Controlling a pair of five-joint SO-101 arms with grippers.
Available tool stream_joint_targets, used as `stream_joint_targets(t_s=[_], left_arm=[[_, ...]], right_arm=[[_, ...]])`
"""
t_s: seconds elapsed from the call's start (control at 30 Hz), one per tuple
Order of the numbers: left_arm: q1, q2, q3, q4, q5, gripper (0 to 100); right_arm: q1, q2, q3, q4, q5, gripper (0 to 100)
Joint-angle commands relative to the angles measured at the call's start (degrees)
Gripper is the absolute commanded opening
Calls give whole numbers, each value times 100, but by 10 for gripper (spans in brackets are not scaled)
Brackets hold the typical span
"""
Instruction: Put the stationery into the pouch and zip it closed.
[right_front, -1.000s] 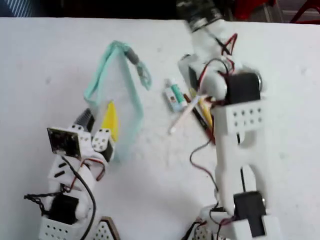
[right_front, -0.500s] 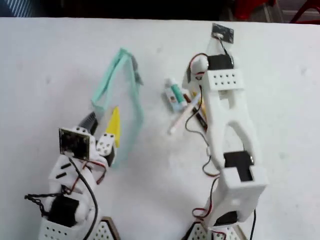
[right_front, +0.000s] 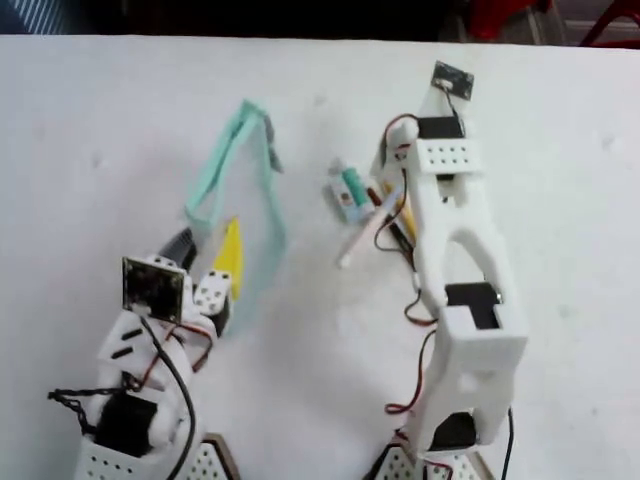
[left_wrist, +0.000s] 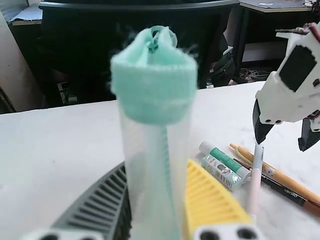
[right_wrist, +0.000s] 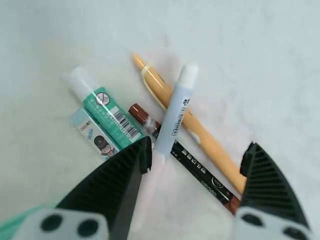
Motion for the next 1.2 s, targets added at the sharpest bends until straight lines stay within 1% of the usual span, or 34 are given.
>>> stream_joint_targets(t_s=[0.0,0.13,0.23,0.3,0.43,0.53,0.87,1.07,1.17], left_arm=[[75,31,158,158,-44,102],[75,31,167,158,-44,102],[75,31,167,158,-53,102],[75,31,167,158,-53,102],[75,31,273,97,-53,102],[75,31,352,-44,-53,102],[75,31,352,-35,-53,98],[75,31,334,-9,-53,102],[75,31,325,-9,-62,102]], right_arm=[[48,189,-501,-84,-53,279],[31,725,-1081,-84,-62,269],[40,1156,-1547,-4,-62,217],[57,1349,-1890,207,-35,192],[84,1631,-2374,585,-26,187],[84,1851,-2488,593,-26,183],[84,1930,-2497,804,-26,183],[84,1930,-2497,804,-35,98],[84,1930,-2497,804,-44,100]])
